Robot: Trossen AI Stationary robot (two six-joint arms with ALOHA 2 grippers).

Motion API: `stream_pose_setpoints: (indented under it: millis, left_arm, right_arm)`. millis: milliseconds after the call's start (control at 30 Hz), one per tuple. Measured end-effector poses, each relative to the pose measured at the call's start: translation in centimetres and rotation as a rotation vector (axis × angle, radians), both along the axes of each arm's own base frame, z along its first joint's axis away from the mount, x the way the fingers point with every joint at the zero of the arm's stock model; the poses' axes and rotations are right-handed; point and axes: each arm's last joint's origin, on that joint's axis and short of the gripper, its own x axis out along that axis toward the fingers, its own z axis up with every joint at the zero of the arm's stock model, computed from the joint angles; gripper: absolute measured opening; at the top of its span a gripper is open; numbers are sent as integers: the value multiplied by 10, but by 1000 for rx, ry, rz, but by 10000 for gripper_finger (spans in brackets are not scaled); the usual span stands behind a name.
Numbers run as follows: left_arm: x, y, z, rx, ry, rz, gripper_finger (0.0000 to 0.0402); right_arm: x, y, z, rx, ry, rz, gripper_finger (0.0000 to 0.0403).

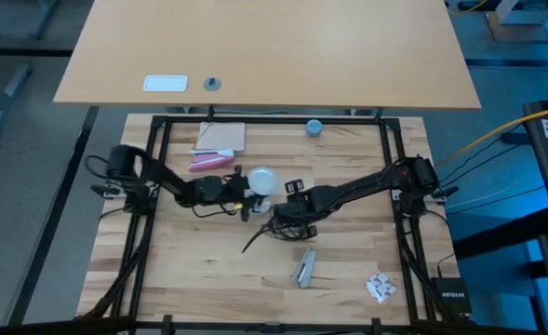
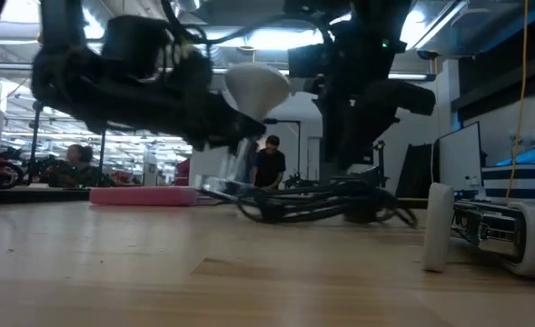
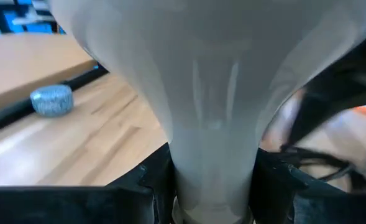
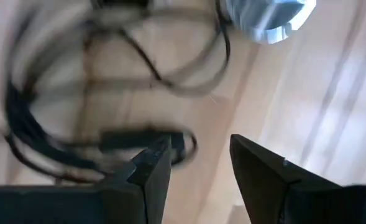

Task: Screw lightbulb
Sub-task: Remove the lightbulb from the lamp

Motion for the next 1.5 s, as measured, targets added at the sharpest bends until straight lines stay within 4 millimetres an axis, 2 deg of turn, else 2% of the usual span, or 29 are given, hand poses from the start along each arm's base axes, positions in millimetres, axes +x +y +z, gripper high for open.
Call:
stream_pose_setpoints:
  millis: [133, 233, 500, 700, 867, 1000, 1133, 1333, 1400, 1500]
  left_arm:
    - [21, 2, -11, 42, 31, 10, 148]
    - [28, 1, -13, 53, 26, 8, 148]
    - [29, 1, -15, 62, 40, -6, 148]
    - [29, 0, -16, 61, 43, -6, 148]
    - [29, 0, -16, 60, 46, -7, 148]
    - [28, 0, -16, 60, 34, -7, 148]
    - [28, -1, -15, 59, 28, -9, 148]
    - [28, -1, -15, 57, 25, -16, 148]
    - [28, -1, -15, 57, 25, -15, 148]
    - [28, 0, -15, 59, 26, -9, 148]
  right_arm:
    - [8, 3, -7, 33, -89, -10, 170]
    - [10, 4, -16, 72, -160, -47, 170]
    - [-1, -1, -43, 92, -191, -204, 170]
    - [-7, -4, -52, 91, -229, -375, 170]
    - [-4, -7, -55, 129, -256, -416, 170]
    - [2, -8, -66, 179, -261, -432, 166]
    - [5, -8, -77, 211, -230, -428, 128]
    - [6, -6, -79, 224, -230, -421, 22]
    - [7, -6, -78, 226, -235, -421, 12]
    - [11, -6, -77, 249, -278, -439, 27]
